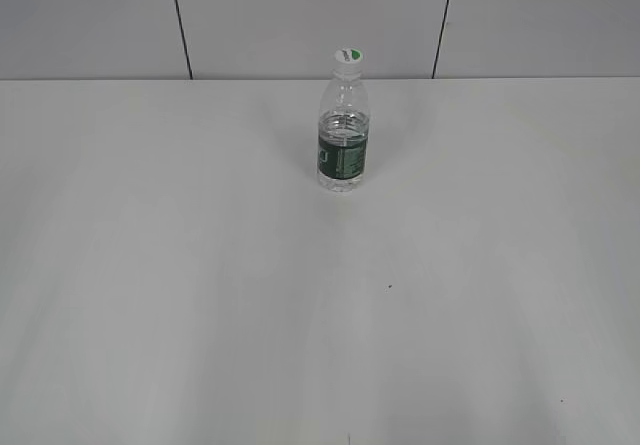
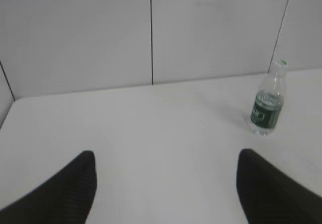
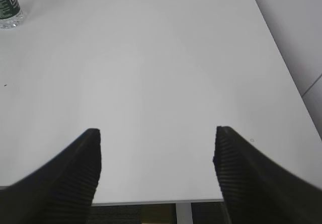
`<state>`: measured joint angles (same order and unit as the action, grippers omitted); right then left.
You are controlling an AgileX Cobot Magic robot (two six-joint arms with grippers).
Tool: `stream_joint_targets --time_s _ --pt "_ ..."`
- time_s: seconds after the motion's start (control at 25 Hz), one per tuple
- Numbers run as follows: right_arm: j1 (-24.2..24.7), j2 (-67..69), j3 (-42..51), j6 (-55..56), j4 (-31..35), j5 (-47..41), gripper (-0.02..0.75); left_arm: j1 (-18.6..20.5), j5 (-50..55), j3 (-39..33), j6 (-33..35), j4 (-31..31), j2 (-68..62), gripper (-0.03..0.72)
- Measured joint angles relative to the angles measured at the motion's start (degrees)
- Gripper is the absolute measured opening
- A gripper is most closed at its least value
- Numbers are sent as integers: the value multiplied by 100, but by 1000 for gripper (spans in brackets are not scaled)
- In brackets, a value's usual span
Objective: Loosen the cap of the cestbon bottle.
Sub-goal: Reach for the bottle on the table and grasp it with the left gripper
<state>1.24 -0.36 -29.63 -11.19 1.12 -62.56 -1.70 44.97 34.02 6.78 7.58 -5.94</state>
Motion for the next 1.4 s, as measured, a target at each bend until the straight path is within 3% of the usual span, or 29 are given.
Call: stream_joint_targets --time_s 0.4,0.88,1.2,1.4 --pt "0 0 0 0 0 0 536 0 -2464 46 1229 662 -2209 517" --pt "0 0 0 0 0 0 536 -46 -4688 762 1365 587 -5085 517" --pt "0 0 0 0 0 0 536 -1128 -6811 786 1245 -211 -6831 517" --pt "0 0 0 0 0 0 536 -1379 -8233 790 -400 -1874 -8106 517"
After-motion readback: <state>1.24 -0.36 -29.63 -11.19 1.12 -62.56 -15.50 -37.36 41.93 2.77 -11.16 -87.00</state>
